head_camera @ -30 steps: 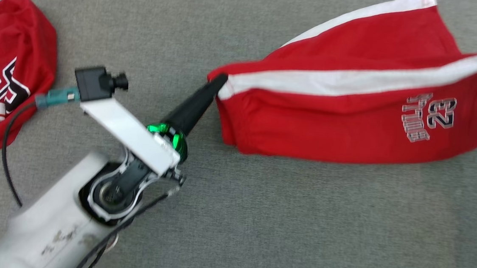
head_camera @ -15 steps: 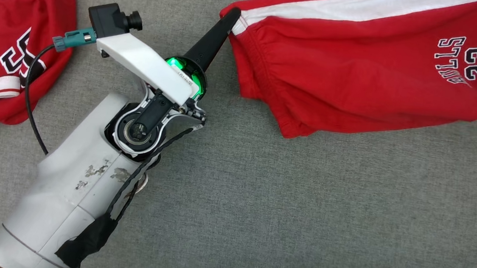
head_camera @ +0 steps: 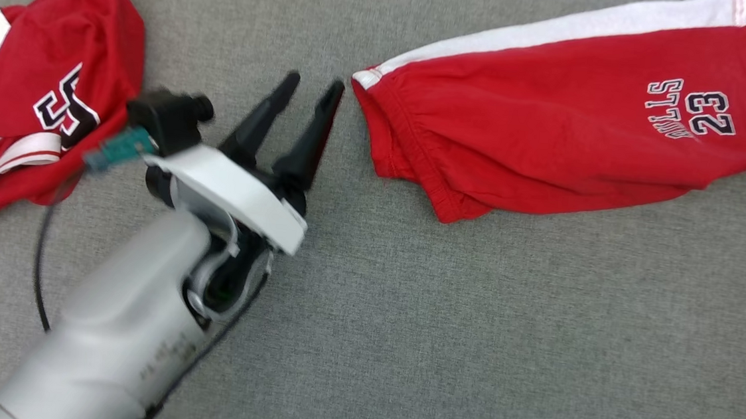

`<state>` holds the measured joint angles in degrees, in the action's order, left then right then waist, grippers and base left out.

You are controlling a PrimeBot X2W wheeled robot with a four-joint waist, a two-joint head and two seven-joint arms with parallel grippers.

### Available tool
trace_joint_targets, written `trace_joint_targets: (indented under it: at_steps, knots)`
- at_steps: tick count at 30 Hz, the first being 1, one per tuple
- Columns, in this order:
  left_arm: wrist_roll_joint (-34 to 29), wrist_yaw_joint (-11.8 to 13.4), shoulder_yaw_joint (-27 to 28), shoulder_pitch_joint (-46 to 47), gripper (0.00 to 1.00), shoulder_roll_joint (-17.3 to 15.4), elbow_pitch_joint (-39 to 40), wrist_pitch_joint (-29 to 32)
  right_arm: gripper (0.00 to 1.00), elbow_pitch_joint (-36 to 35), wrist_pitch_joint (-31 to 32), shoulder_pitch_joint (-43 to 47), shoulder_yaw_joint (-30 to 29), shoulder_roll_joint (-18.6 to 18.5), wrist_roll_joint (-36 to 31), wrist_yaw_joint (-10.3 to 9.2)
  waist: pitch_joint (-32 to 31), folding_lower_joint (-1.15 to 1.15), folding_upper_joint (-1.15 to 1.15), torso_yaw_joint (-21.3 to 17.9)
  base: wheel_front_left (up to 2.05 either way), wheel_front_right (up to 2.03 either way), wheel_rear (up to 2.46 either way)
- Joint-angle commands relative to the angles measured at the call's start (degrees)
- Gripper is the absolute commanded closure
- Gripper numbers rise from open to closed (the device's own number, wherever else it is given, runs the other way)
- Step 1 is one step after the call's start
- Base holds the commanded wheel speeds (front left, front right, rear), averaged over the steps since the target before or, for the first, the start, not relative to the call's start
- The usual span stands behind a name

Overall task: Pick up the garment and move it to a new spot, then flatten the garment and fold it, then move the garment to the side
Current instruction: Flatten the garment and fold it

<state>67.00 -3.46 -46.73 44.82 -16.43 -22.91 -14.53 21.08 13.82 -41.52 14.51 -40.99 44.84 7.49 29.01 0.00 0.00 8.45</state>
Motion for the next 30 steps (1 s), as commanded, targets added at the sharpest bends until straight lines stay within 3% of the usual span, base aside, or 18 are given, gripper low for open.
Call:
trace_joint_targets:
  at_steps: [1,3,4,7,12,17,27,28,29,30]
  knots:
    - [-6.4,3.3,1.1,-2.4,0.00,0.0,1.4,-0.6,0.00,0.2,-0.9,3.3,-0.7,0.7,1.4,0.00,-2.8,0.00,0.00,0.0,0.00,0.00,0.00]
    - [-14.5,7.3,5.5,-6.5,0.00,0.5,5.1,-0.7,0.00,0.8,-1.6,5.9,-0.8,1.6,1.4,0.00,-4.1,0.00,0.00,0.3,0.00,0.00,0.00]
    - [-14.5,7.3,5.5,-6.5,0.00,0.5,5.1,-0.7,0.00,0.8,-1.6,5.9,-0.8,1.6,1.4,0.00,-4.1,0.00,0.00,0.3,0.00,0.00,0.00]
    - [-24.9,11.2,9.5,-14.1,0.00,2.5,10.7,-0.6,0.00,3.6,-2.3,7.8,-0.8,3.7,1.3,-0.01,-5.9,0.00,0.00,1.6,0.00,0.00,0.00]
    - [-36.5,13.9,12.6,-23.2,0.00,5.3,16.5,-0.6,0.00,14.5,-3.0,5.9,-2.1,7.0,-3.7,0.00,-8.3,0.00,0.00,5.3,0.00,0.00,0.00]
    - [-43.5,14.7,15.1,-28.5,0.00,7.3,19.2,-0.6,0.00,23.2,-3.8,3.3,-2.7,9.1,-7.3,-0.01,-10.0,0.00,0.00,8.6,0.00,0.00,0.00]
    - [-47.7,12.0,18.4,-34.7,0.00,10.5,19.3,-0.6,0.00,36.3,-4.4,0.0,-3.1,11.0,-13.2,-0.01,-10.5,0.00,0.00,11.4,0.00,0.00,0.00]
    - [-47.9,11.8,18.7,-34.8,0.00,10.8,19.3,-0.6,0.04,37.0,-4.1,-0.1,-2.9,11.4,-13.1,0.00,-10.3,0.00,0.00,11.5,0.00,0.00,0.00]
    - [-48.1,11.5,19.0,-34.9,0.00,11.0,19.3,-0.6,0.57,37.6,-4.1,-0.1,-2.7,11.6,-13.2,0.00,-10.3,0.00,0.00,11.5,0.00,0.00,0.00]
    - [-48.6,11.2,19.3,-34.8,0.00,11.1,19.2,-0.6,0.90,37.9,-4.4,-0.2,-2.3,11.7,-13.5,0.00,-10.2,0.00,0.00,11.5,0.00,0.00,0.00]
